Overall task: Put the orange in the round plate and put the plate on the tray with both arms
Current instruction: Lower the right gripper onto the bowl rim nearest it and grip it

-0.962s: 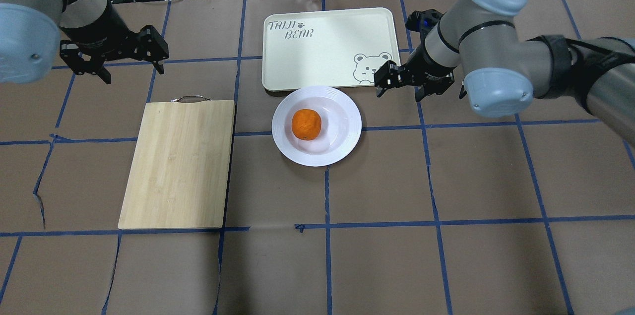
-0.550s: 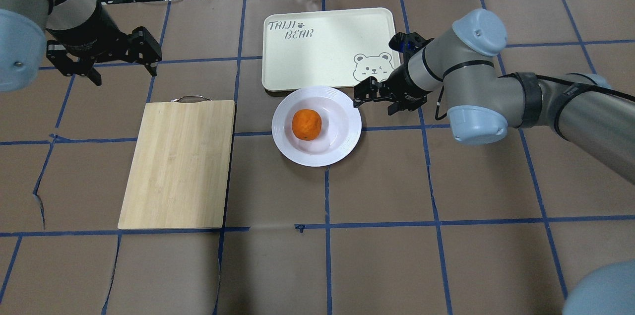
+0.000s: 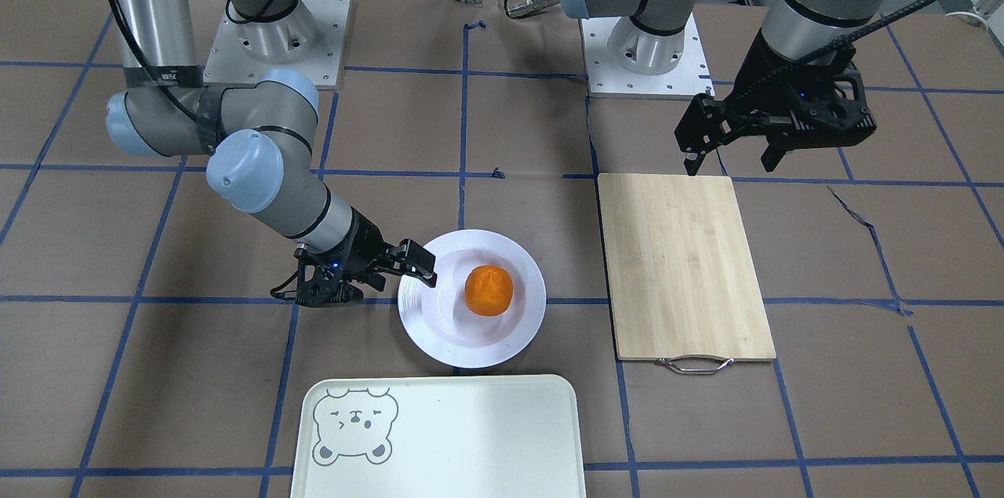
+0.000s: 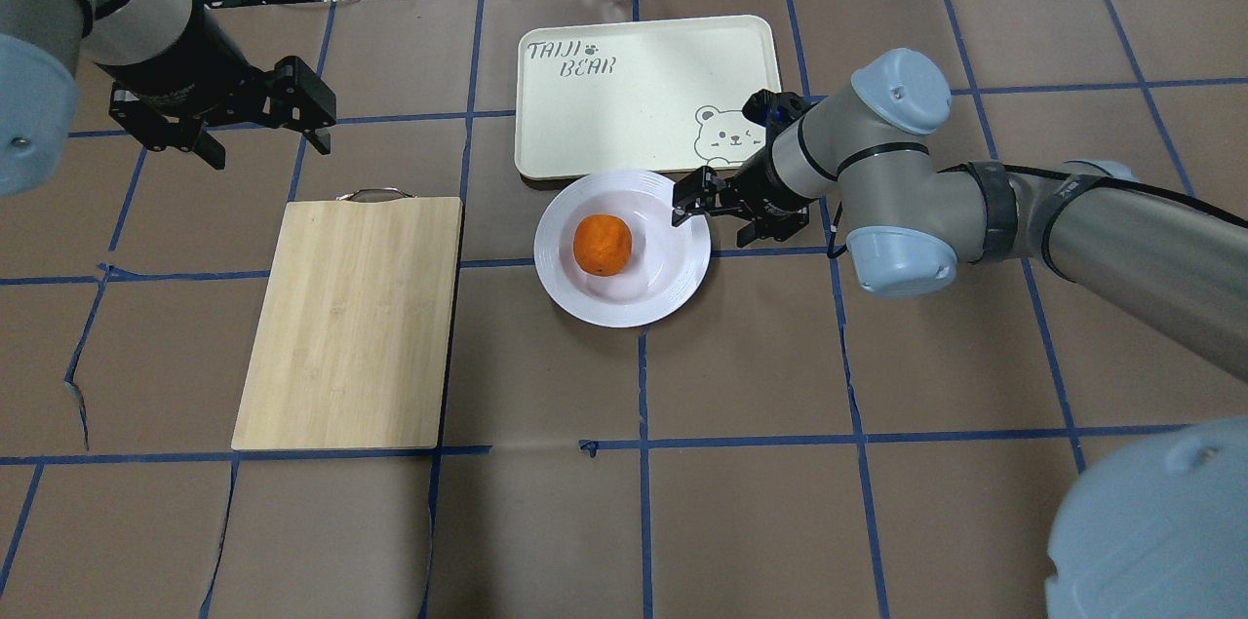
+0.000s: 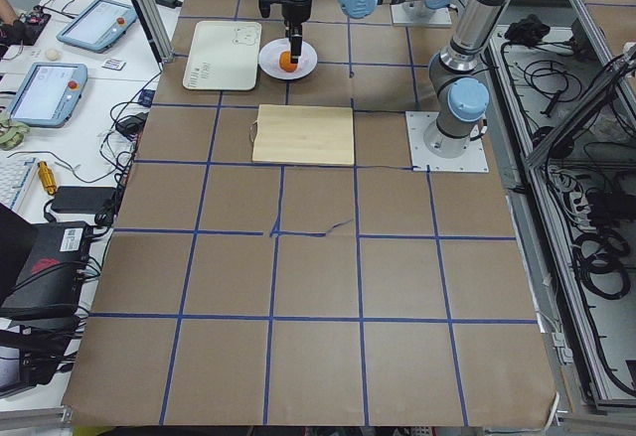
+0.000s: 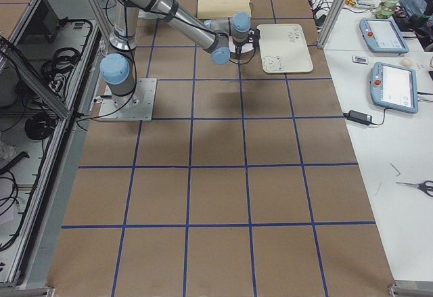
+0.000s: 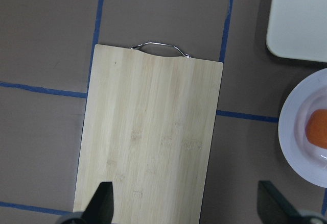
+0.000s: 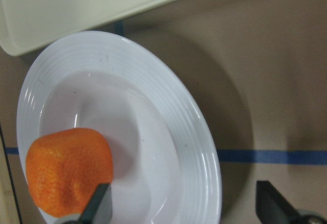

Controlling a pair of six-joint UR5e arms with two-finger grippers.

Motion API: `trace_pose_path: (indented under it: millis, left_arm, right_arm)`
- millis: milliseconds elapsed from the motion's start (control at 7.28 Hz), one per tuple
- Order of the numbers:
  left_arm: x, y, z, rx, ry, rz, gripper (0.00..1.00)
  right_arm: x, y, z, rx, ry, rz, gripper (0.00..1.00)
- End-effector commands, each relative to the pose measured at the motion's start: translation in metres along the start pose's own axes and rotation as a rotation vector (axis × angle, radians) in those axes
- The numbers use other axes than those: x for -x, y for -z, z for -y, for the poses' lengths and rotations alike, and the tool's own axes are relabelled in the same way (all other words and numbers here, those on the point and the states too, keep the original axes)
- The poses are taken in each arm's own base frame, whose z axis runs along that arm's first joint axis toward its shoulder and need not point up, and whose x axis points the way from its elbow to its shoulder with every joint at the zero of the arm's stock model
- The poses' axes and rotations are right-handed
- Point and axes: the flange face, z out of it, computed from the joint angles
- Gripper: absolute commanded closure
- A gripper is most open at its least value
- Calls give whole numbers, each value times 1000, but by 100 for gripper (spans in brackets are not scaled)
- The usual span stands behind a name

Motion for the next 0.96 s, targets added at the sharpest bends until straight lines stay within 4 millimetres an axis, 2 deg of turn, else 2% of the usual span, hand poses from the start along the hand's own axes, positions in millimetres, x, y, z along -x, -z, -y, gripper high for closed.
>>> trace_pose_path:
  millis: [0, 275, 550, 824]
  left_arm:
    - [-2, -2, -5, 5, -22, -19, 0]
    - [-3, -2, -6, 6, -22, -24, 0]
    - [-3, -15, -11, 32, -21, -22, 0]
    - [-3, -16, -12, 33, -21, -21, 0]
  right_arm:
    - [1, -21, -4, 30, -43, -6, 1]
    - [17, -24, -9, 15, -64, -3, 8]
    - [16, -26, -8, 14, -67, -16, 12]
    - [15, -27, -8, 15, -71, -21, 13]
